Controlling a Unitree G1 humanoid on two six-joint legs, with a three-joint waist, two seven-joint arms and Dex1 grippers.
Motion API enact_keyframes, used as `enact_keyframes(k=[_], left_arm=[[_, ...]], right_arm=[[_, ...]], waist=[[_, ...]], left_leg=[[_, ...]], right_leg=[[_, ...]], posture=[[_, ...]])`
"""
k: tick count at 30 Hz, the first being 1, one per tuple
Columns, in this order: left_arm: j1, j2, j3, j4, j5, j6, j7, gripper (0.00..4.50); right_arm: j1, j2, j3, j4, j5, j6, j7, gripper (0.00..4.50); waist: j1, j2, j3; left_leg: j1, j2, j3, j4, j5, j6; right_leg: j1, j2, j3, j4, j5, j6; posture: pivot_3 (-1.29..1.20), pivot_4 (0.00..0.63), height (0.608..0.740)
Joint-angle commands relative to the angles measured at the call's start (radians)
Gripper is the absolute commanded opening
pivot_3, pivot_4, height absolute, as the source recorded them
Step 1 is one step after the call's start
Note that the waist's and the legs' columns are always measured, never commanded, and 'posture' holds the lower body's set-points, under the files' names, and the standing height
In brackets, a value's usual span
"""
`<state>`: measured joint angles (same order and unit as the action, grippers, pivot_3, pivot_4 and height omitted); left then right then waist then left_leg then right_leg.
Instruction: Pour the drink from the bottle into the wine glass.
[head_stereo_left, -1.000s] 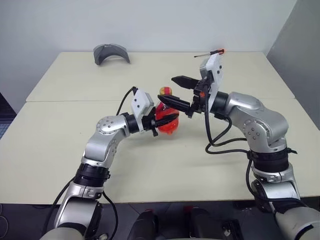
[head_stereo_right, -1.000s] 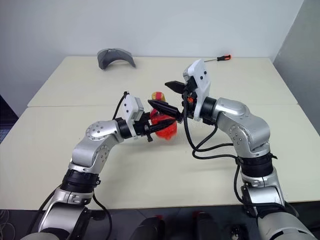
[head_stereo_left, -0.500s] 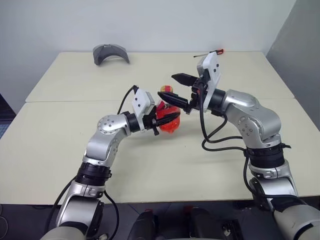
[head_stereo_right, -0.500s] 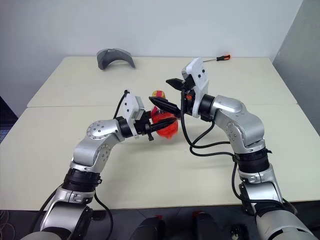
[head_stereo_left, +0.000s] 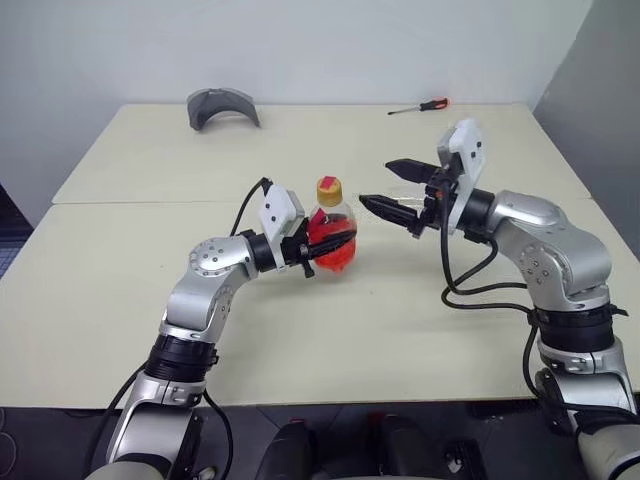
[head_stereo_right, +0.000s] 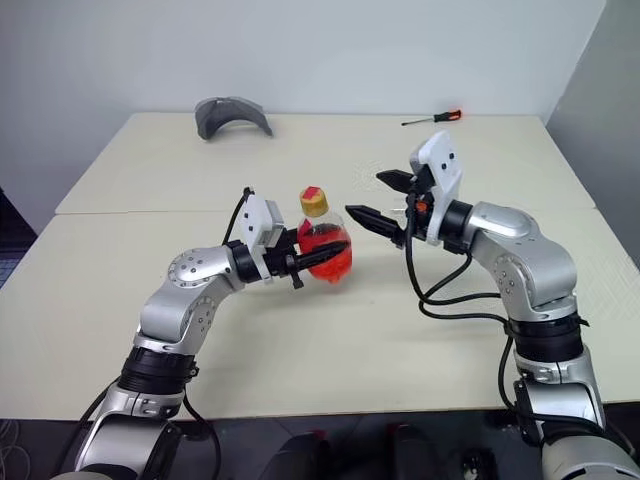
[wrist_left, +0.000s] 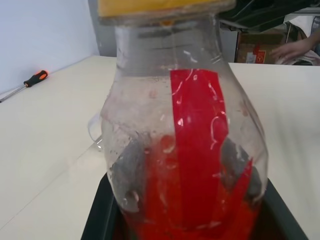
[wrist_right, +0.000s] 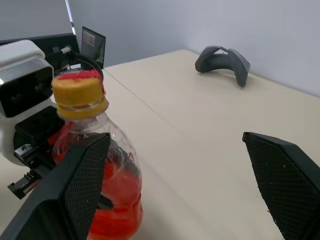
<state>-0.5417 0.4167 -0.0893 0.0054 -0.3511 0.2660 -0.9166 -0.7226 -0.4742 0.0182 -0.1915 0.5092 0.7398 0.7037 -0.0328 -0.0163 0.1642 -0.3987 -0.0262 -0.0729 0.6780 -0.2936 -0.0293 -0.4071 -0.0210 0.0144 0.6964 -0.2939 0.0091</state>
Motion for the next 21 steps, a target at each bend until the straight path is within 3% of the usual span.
enact_keyframes(k=[1, 7, 12, 21], left_arm=[[-0.024, 0.007, 0.025, -0.044, -0.023, -0.021, -0.016, 1.37], [-0.075, -0.007, 0.022, 0.022, -0.007, -0.044, -0.024, 1.37], [-0.094, -0.015, 0.013, 0.044, -0.003, -0.054, -0.031, 1.37], [-0.104, -0.023, 0.013, 0.049, -0.001, -0.054, -0.034, 1.37]], right_arm=[[0.017, -0.035, -0.041, -0.076, 0.057, 0.012, 0.044, 4.5], [0.024, 0.037, -0.027, -0.165, 0.161, 0.086, 0.001, 4.5], [-0.039, 0.112, 0.017, -0.089, 0.088, 0.026, -0.06, 4.5], [-0.079, 0.155, 0.04, 0.002, 0.006, -0.065, -0.075, 4.5]], waist=[[0.001, 0.0, 0.0], [0.002, 0.0, 0.0], [0.001, 0.0, 0.0], [0.001, 0.0, 0.0]], left_leg=[[0.0, 0.0, 0.0, 0.0, 0.0, 0.0], [0.0, 0.0, 0.0, 0.0, 0.0, 0.001], [0.0, 0.0, 0.0, 0.0, 0.0, 0.0], [0.0, 0.0, 0.0, 0.001, 0.001, -0.001]], right_leg=[[0.0, 0.0, 0.0, 0.0, 0.0, 0.0], [0.0, 0.0, 0.0, 0.0, 0.0, 0.0], [0.0, 0.0, 0.0, 0.0, 0.0, 0.0], [0.0, 0.0, 0.0, 0.0, 0.0, 0.0]], posture=[[0.0, 0.15, 0.74], [0.0, 0.15, 0.74], [0.0, 0.15, 0.74], [0.0, 0.15, 0.74]])
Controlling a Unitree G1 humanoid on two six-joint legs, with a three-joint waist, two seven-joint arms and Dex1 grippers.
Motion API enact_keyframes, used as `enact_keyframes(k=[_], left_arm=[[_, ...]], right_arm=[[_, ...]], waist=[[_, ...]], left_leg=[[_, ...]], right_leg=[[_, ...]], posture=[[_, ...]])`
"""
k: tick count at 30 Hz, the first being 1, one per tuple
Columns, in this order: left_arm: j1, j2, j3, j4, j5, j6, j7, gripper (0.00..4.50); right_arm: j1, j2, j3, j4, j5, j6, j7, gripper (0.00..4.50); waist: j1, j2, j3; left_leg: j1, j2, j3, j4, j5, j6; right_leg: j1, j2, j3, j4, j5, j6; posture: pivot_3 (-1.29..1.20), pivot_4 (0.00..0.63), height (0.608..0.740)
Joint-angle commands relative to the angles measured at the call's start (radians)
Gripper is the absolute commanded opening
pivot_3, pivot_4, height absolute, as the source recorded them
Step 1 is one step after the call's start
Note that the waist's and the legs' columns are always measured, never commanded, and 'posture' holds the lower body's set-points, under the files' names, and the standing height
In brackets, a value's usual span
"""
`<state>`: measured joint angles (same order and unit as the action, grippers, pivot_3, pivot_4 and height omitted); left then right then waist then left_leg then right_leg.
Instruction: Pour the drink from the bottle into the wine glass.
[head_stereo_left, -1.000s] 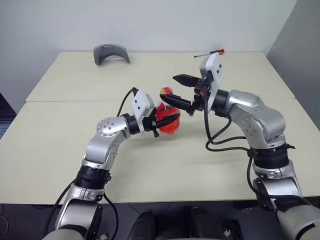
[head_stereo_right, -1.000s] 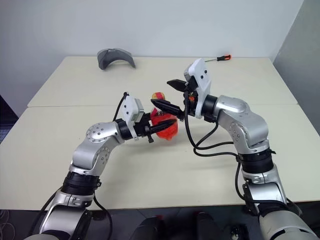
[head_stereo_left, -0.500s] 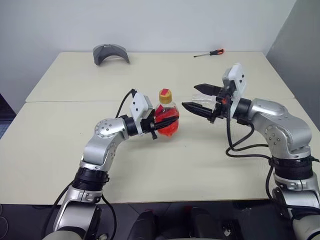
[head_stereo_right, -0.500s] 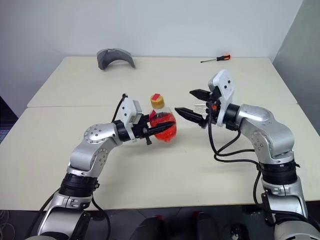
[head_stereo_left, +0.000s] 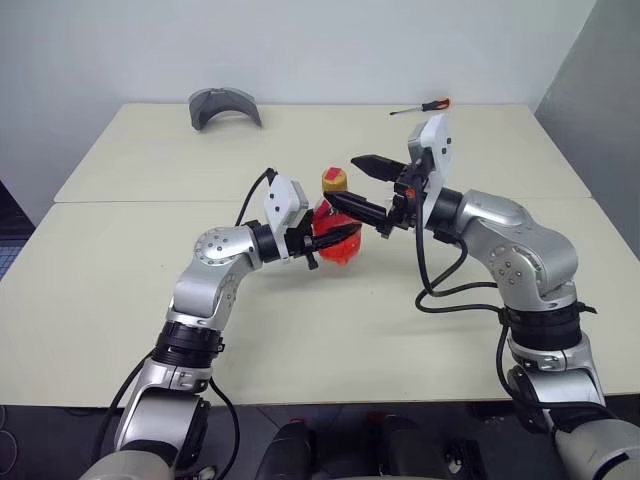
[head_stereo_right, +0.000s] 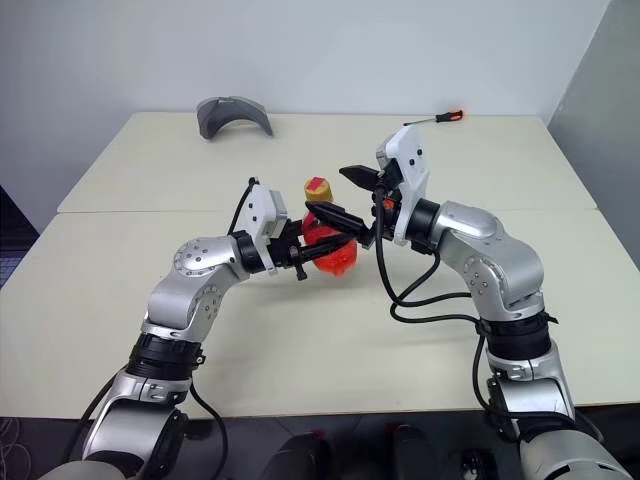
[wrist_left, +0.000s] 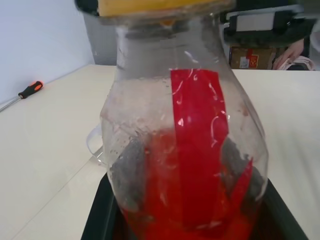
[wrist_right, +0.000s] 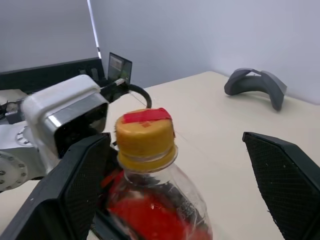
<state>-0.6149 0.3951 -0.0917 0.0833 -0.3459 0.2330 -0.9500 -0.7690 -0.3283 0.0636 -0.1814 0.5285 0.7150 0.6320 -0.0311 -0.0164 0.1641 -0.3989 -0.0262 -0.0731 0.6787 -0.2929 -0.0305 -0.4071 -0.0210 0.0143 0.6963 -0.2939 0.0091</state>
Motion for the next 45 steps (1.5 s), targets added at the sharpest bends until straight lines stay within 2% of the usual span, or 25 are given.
enact_keyframes(k=[1, 10, 19, 31, 38, 45], left_arm=[[-0.029, -0.001, 0.016, -0.032, -0.006, -0.02, 0.0, 1.36], [-0.024, 0.006, 0.024, -0.036, -0.009, -0.016, 0.002, 1.32], [-0.02, 0.001, 0.025, -0.037, -0.008, -0.021, 0.011, 1.31], [-0.033, -0.019, 0.017, -0.013, -0.004, -0.042, 0.001, 1.29], [-0.021, -0.022, 0.015, -0.027, -0.005, -0.037, -0.001, 1.29], [-0.021, -0.021, 0.016, -0.025, -0.005, -0.034, -0.002, 1.29]], right_arm=[[-0.032, 0.012, -0.005, -0.005, -0.016, -0.044, -0.004, 4.5], [-0.04, 0.001, -0.037, 0.023, -0.024, -0.049, 0.002, 4.5], [0.009, -0.111, -0.08, -0.021, 0.001, -0.012, 0.031, 4.5], [0.059, -0.179, -0.101, -0.086, 0.04, 0.035, 0.045, 4.5], [0.042, -0.133, -0.112, -0.181, 0.169, 0.144, 0.014, 4.5], [-0.014, -0.096, -0.101, -0.156, 0.171, 0.145, -0.023, 4.5]], waist=[[0.0, 0.0, 0.0], [-0.001, 0.0, 0.0], [0.001, 0.0, 0.0], [0.001, 0.0, 0.0], [0.0, 0.0, 0.0], [0.0, 0.0, 0.0]], left_leg=[[0.0, 0.0, 0.0, 0.0, 0.0, 0.0], [0.0, 0.0, 0.0, 0.0, 0.0, 0.0], [0.0, 0.0, 0.0, 0.0, 0.0, 0.0], [0.0, 0.0, 0.0, 0.0, -0.001, 0.001], [0.0, 0.0, 0.0, 0.0, -0.001, 0.002], [0.0, 0.0, 0.0, 0.0, -0.001, 0.001]], right_leg=[[0.0, 0.0, 0.0, 0.0, 0.0, 0.0], [0.0, 0.0, 0.0, 0.0, 0.0, 0.0], [0.0, 0.0, 0.0, 0.0, 0.0, 0.0], [0.0, 0.0, 0.0, 0.0, 0.0, 0.0], [0.0, 0.0, 0.0, 0.0, 0.0, 0.0], [0.0, 0.0, 0.0, 0.0, 0.0, 0.0]], posture=[[0.0, 0.15, 0.74], [0.0, 0.15, 0.74], [0.0, 0.15, 0.74], [0.0, 0.15, 0.74], [0.0, 0.15, 0.74], [0.0, 0.15, 0.74]])
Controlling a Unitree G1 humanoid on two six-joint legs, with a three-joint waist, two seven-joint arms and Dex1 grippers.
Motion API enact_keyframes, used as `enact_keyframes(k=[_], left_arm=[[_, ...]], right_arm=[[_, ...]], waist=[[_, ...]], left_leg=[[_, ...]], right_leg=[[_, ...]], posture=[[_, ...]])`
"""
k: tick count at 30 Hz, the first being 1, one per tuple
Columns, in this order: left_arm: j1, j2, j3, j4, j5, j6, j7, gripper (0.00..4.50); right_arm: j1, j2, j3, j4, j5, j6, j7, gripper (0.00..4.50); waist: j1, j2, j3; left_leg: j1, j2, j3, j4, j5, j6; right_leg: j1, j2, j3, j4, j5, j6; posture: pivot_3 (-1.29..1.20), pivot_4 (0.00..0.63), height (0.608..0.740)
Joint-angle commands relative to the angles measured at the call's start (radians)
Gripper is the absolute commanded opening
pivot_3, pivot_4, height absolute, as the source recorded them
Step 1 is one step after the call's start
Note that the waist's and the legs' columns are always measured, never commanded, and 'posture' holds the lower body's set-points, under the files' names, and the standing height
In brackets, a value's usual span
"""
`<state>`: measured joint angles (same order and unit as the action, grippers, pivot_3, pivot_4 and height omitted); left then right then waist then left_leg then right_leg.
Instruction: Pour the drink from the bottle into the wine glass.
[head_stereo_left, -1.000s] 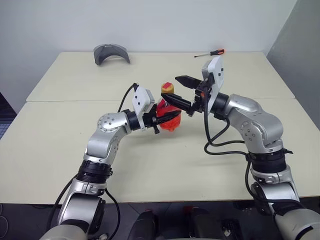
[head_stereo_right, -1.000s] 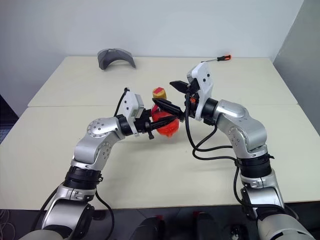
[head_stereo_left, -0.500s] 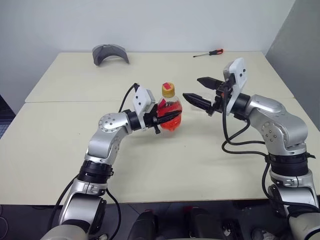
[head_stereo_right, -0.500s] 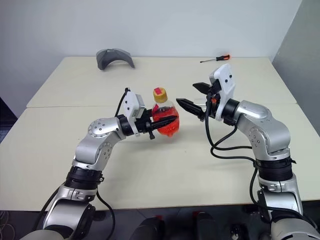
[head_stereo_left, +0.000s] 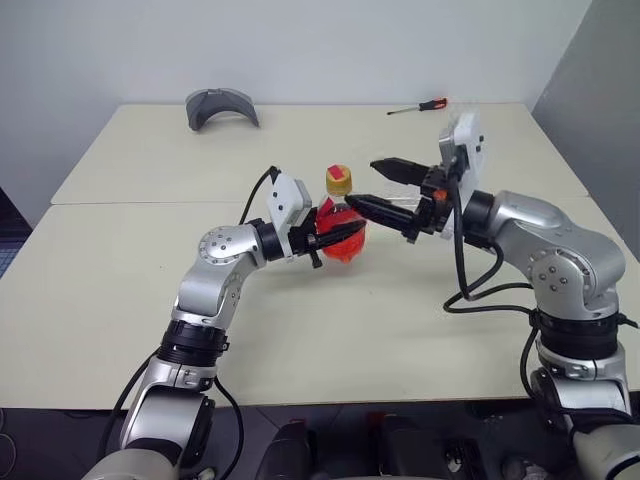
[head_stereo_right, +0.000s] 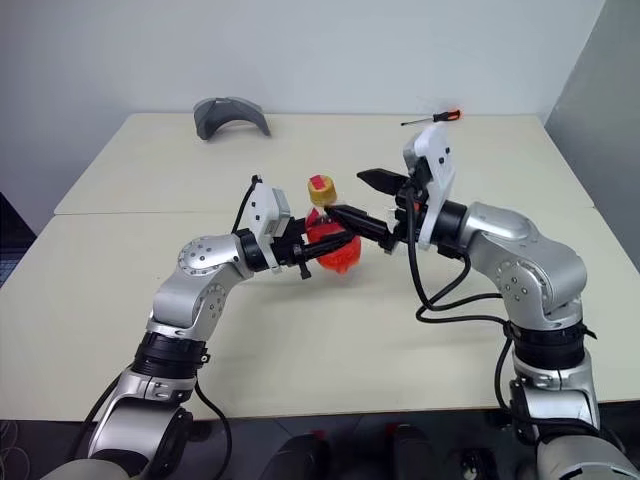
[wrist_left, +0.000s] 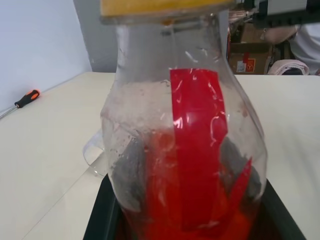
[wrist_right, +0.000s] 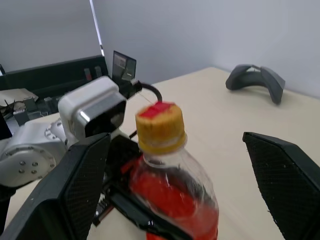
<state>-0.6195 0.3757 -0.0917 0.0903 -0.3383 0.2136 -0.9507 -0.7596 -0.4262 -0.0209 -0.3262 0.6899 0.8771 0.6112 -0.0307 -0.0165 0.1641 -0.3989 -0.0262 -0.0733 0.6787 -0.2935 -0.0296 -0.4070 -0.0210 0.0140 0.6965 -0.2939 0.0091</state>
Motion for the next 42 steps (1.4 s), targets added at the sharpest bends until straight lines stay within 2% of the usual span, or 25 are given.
enact_keyframes(k=[1, 11, 25, 42], left_arm=[[-0.018, -0.002, 0.016, -0.032, -0.013, -0.015, -0.001, 1.29], [-0.032, -0.003, 0.013, -0.033, -0.015, -0.003, -0.004, 1.29], [-0.045, -0.007, 0.011, -0.02, -0.011, -0.007, -0.008, 1.29], [-0.073, -0.008, 0.02, 0.038, -0.002, -0.038, -0.023, 1.29]], right_arm=[[-0.025, 0.004, -0.016, -0.009, 0.011, -0.017, -0.003, 4.5], [-0.065, 0.058, 0.04, 0.064, -0.038, -0.088, 0.01, 4.5], [-0.08, 0.065, 0.055, 0.147, -0.101, -0.169, 0.038, 4.5], [0.018, -0.045, -0.044, 0.04, -0.036, -0.079, 0.039, 4.5]], waist=[[0.0, 0.0, 0.0], [-0.001, 0.0, 0.0], [-0.001, 0.0, 0.0], [0.0, 0.0, 0.0]], left_leg=[[0.0, 0.0, 0.0, 0.0, 0.0, 0.0], [0.0, 0.0, 0.0, 0.0, 0.0, 0.0], [0.0, 0.0, 0.0, 0.0, 0.0, 0.0], [0.0, 0.0, 0.0, 0.0, 0.0, 0.0]], right_leg=[[0.0, 0.0, 0.0, 0.0, 0.0, 0.0], [0.0, 0.0, 0.0, 0.0, 0.0, 0.0], [0.0, 0.0, 0.0, 0.0, 0.0, 0.0], [0.0, 0.0, 0.0, 0.0, 0.0, 0.0]], posture=[[0.0, 0.15, 0.74], [0.0, 0.15, 0.74], [0.0, 0.15, 0.74], [0.0, 0.15, 0.74]])
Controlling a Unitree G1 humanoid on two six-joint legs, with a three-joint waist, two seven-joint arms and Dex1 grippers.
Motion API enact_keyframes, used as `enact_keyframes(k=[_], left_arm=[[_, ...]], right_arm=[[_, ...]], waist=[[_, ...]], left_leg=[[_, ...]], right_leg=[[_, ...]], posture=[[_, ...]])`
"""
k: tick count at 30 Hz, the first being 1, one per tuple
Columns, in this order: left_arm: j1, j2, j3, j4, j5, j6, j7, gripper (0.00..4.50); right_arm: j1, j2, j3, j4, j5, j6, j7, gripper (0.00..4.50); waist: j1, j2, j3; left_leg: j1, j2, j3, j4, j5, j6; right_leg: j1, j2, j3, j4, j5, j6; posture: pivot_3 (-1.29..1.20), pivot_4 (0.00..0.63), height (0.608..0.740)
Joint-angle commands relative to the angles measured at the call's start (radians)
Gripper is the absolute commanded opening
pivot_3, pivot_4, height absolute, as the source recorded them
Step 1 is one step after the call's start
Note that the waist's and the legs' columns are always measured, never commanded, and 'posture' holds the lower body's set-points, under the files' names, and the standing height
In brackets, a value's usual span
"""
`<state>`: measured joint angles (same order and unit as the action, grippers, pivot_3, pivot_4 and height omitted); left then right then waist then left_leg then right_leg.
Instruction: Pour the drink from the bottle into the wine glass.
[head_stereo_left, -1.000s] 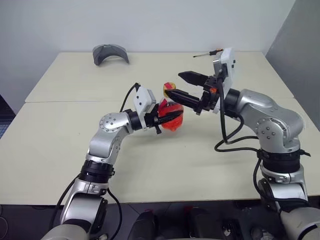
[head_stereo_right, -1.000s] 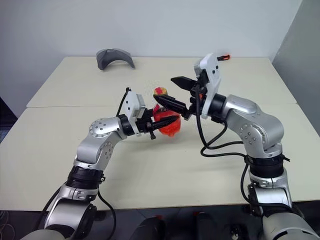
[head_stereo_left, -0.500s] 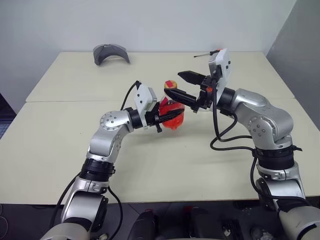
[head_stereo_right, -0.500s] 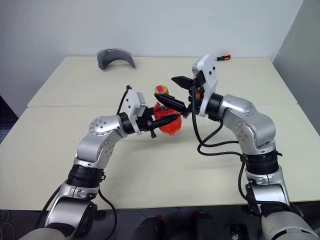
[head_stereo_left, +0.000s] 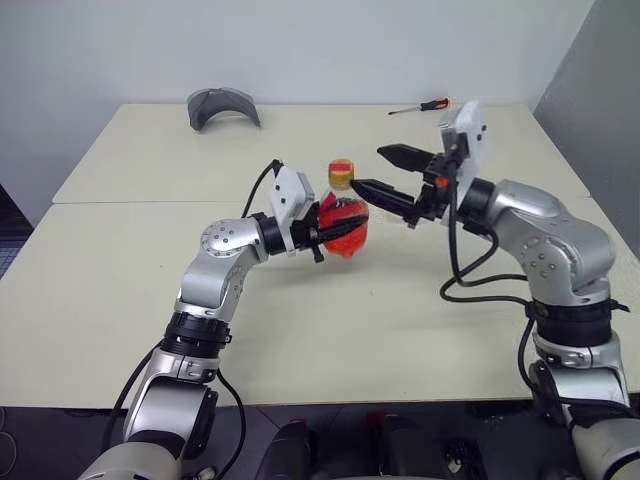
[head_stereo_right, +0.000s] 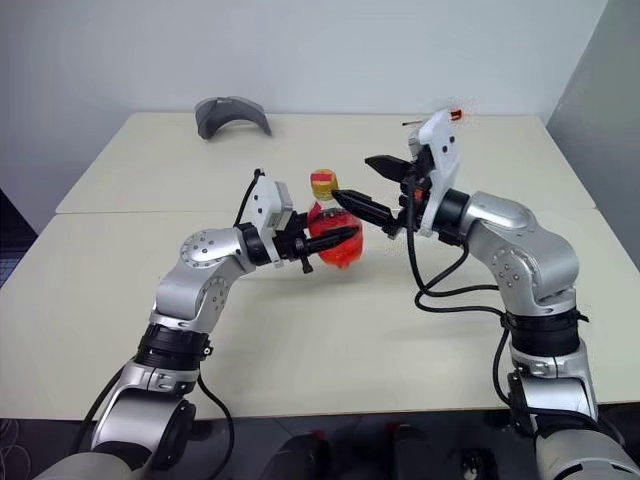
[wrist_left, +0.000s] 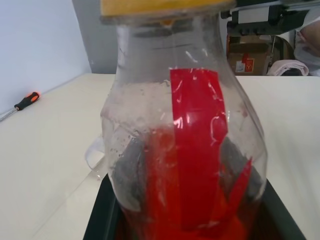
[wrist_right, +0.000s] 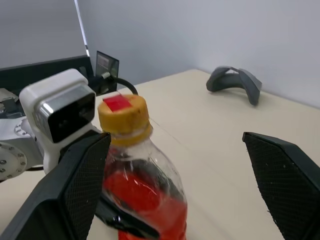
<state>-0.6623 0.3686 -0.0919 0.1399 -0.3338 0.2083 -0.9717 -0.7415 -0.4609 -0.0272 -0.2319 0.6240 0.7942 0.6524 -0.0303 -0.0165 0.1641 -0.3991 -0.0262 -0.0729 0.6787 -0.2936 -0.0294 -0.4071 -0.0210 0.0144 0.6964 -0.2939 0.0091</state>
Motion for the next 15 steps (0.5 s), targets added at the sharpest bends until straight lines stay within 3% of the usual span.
enact_keyframes(k=[1, 15], left_arm=[[-0.032, -0.002, 0.02, -0.008, -0.006, -0.034, -0.003, 1.29], [-0.046, -0.003, 0.016, 0.011, -0.004, -0.043, -0.008, 1.29]], right_arm=[[0.003, -0.014, -0.042, -0.059, 0.038, 0.011, -0.001, 4.5], [-0.079, 0.084, -0.004, -0.071, 0.087, 0.044, -0.041, 4.5]], waist=[[0.0, 0.0, 0.0], [-0.001, 0.0, 0.0]], left_leg=[[0.0, 0.0, 0.0, 0.0, 0.0, 0.0], [0.0, 0.0, 0.0, 0.0, 0.0, 0.0]], right_leg=[[0.0, 0.0, 0.0, 0.0, 0.0, 0.0], [0.0, 0.0, 0.0, 0.0, 0.0, 0.0]], posture=[[0.0, 0.15, 0.74], [0.0, 0.15, 0.74]])
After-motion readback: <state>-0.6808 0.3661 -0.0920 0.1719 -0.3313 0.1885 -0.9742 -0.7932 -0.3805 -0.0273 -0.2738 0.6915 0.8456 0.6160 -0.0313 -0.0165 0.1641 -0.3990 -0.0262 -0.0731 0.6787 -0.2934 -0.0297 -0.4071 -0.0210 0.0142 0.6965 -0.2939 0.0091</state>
